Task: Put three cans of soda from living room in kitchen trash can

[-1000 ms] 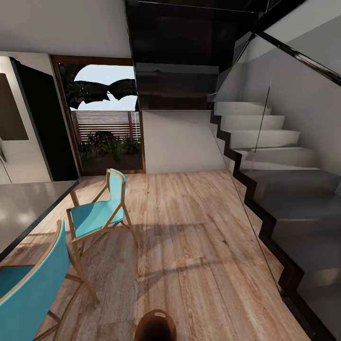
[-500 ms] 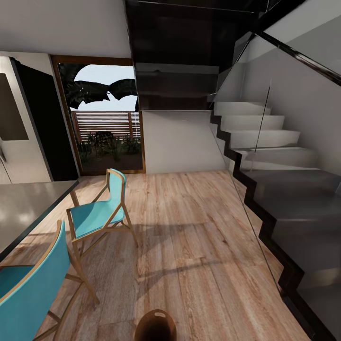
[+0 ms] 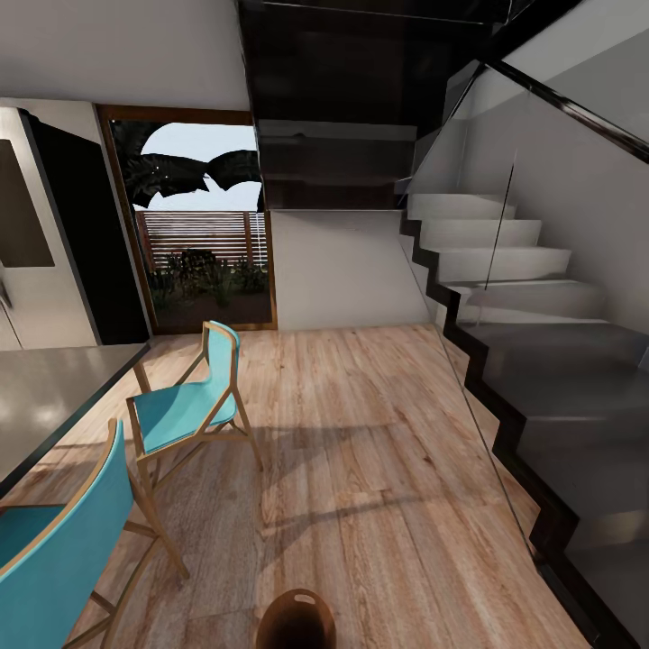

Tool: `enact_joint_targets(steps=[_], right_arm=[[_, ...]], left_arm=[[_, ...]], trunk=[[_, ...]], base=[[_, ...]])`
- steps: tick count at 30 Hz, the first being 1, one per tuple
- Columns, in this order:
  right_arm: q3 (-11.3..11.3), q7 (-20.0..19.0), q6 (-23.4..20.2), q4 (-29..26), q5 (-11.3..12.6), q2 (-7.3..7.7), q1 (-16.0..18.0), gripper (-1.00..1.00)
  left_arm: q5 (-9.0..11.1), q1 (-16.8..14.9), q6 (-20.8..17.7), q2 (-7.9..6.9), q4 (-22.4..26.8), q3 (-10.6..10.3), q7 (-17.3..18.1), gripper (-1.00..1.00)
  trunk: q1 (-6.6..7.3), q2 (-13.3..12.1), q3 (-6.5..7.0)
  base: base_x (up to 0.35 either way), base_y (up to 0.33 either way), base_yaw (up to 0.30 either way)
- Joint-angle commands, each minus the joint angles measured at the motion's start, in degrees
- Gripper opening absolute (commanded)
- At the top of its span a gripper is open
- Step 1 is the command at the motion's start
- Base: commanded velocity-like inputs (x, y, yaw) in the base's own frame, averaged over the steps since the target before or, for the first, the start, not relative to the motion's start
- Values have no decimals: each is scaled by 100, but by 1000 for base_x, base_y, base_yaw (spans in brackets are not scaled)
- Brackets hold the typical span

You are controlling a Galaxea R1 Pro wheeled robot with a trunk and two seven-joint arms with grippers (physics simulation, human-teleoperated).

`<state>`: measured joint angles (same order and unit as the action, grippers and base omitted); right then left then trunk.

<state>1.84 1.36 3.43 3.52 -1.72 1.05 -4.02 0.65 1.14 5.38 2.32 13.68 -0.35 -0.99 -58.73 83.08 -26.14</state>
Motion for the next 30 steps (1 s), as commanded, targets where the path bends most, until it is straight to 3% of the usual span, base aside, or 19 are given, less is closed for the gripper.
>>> enact_joint_targets(steps=[1,30], right_arm=[[0,0,0,0,0,0,0,100],[0,0,0,0,0,0,0,100]], left_arm=[[0,0,0,0,0,0,0,100],[0,0,0,0,0,0,0,100]], trunk=[[0,0,0],[0,0,0]], base=[[0,0,0],[0,0,0]])
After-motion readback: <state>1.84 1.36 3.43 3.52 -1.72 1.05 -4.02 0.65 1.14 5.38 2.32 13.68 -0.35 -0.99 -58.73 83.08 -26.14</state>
